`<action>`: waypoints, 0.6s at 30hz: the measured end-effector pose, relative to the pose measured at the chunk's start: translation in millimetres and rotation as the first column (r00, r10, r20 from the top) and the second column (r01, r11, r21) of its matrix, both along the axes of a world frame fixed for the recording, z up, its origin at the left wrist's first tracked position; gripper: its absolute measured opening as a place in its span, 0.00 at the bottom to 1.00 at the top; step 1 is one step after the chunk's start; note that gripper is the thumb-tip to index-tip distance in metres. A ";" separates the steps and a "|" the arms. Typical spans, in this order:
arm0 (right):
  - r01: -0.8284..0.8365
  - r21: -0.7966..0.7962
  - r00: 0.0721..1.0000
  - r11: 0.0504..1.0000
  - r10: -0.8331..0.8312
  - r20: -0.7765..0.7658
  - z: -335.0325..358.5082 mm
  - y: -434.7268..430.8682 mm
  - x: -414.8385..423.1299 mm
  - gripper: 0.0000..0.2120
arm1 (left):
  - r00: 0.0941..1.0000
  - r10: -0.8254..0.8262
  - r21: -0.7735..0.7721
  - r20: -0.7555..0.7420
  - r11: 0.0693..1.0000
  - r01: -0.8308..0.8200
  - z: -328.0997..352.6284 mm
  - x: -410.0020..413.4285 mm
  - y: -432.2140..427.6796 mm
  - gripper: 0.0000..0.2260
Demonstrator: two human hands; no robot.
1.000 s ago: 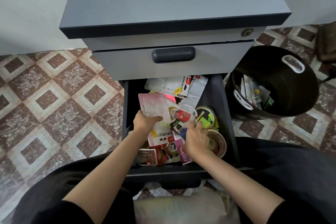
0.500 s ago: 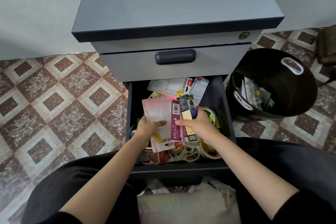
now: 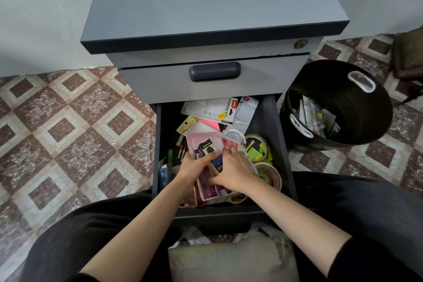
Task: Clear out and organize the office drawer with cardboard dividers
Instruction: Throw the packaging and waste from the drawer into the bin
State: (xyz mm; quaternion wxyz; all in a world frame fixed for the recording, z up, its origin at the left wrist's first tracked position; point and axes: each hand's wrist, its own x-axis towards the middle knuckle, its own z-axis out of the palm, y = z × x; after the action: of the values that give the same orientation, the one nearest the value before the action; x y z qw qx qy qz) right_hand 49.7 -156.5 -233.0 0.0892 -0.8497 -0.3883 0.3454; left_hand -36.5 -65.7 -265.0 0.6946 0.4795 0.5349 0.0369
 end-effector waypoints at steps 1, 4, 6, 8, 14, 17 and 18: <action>-0.026 0.003 0.999 1.000 0.027 -0.042 2.4 -0.5 2.2 0.41 | 1.000 0.005 -0.002 -0.027 1.000 -0.005 -2.7 -1.7 2.1 0.28; 0.129 0.037 0.925 0.991 -0.107 -0.365 5.5 -0.1 16.1 0.29 | 0.998 -0.015 -0.001 -0.058 1.000 0.015 -4.0 -9.2 9.2 0.26; 0.326 0.110 0.904 0.939 -0.275 -0.329 -3.1 1.9 31.2 0.15 | 0.997 -0.030 0.001 -0.069 1.000 0.030 -3.4 -14.2 14.8 0.27; 0.441 0.151 0.897 0.885 -0.435 -0.076 -14.1 2.6 47.3 0.09 | 0.998 -0.013 0.010 -0.066 1.000 0.014 -2.8 -17.7 19.6 0.26; 0.439 -0.081 0.895 0.895 -0.427 0.132 -33.0 1.7 55.1 0.22 | 1.000 0.011 -0.022 -0.022 1.000 -0.012 -0.8 -23.9 24.1 0.29; 0.429 -0.063 0.901 0.901 -0.421 0.104 -36.6 1.9 52.7 0.07 | 1.000 0.017 -0.044 0.011 0.999 -0.016 -1.6 -24.6 23.6 0.24; 0.431 -0.062 0.901 0.900 -0.425 0.092 -36.2 1.0 52.4 0.06 | 1.000 0.013 -0.055 0.023 0.998 -0.012 -1.0 -24.6 22.6 0.21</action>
State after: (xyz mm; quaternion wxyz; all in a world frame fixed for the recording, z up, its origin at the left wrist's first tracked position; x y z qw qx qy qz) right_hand 102.1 -155.4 -269.1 0.1137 -0.9296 -0.1811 0.3002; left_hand -61.1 -43.0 -266.0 0.7136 0.4565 0.5304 0.0321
